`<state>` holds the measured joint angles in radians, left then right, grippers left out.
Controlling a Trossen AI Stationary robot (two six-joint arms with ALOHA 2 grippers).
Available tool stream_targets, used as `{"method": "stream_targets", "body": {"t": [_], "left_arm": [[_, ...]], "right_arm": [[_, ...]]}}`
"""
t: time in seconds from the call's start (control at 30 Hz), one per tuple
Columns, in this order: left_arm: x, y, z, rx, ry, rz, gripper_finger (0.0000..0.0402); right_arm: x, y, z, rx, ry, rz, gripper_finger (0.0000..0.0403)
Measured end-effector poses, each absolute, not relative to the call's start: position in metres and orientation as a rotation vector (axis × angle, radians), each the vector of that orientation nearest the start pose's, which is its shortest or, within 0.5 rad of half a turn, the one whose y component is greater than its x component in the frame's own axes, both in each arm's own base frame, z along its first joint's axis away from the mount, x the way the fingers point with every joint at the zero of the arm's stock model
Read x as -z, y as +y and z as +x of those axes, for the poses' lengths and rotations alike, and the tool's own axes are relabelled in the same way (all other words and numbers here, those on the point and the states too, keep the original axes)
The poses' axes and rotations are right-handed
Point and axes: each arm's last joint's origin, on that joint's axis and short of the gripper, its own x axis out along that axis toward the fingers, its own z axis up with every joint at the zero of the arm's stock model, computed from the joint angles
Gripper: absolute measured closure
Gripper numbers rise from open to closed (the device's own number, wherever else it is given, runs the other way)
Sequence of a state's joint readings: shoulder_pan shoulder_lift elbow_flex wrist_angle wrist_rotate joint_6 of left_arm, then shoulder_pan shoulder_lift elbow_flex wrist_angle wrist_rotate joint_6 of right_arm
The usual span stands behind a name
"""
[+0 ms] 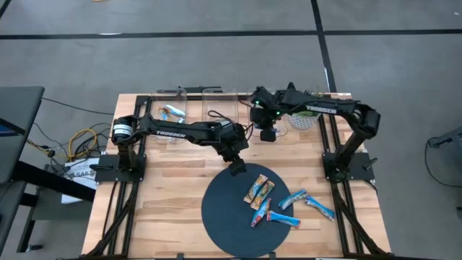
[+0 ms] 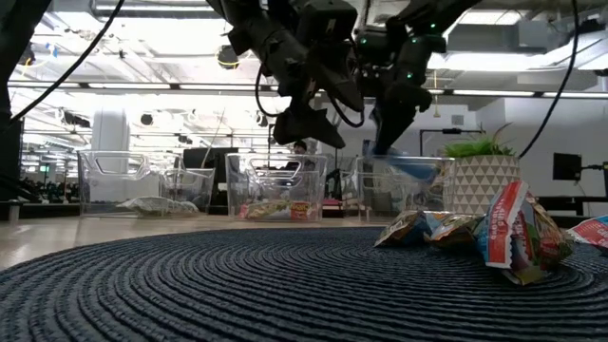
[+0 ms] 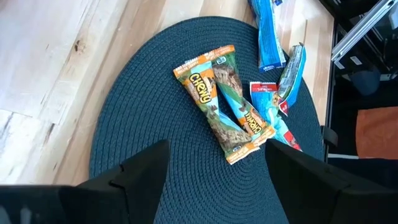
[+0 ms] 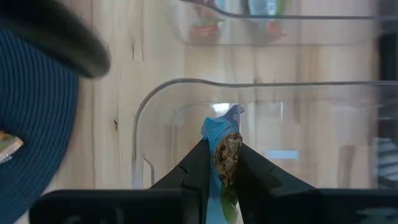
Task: Pick and place Granola Bars by type
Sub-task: Put the blue granola bar into the right transparent bin, then put the yellow granola bar into the left transparent bin
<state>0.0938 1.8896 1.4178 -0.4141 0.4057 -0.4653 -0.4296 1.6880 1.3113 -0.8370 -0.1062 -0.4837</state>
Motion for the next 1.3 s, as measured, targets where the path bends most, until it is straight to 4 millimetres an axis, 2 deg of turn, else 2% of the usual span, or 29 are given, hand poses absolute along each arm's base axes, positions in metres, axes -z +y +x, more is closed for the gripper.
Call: {"method": "stream_targets", "body": {"t": [0.27, 0.43, 0.6, 1.1, 1.3], "left_arm": [[-0.223, 0.030, 0.407, 0.084, 0.920, -0.646, 0.0141], [-0.223, 0.030, 0.407, 0.086, 0.917, -0.641, 0.0141], [-0.223, 0.032, 0.407, 0.084, 0.915, -0.640, 0.0141], [-0.223, 0.035, 0.407, 0.081, 0.908, -0.636, 0.0141], [-0.224, 0.035, 0.408, 0.068, 0.897, -0.627, 0.0141]], "right_arm": [[-0.217, -0.140, 0.315, -0.076, 1.333, -0.086, 0.0355], [-0.210, -0.145, 0.316, -0.083, 1.375, -0.060, 0.0355], [-0.211, -0.146, 0.317, -0.078, 1.367, -0.063, 0.0351], [-0.212, -0.146, 0.314, -0.050, 1.389, -0.006, 0.0292], [-0.233, -0.145, 0.314, -0.058, 1.426, 0.013, 0.0290]]}}
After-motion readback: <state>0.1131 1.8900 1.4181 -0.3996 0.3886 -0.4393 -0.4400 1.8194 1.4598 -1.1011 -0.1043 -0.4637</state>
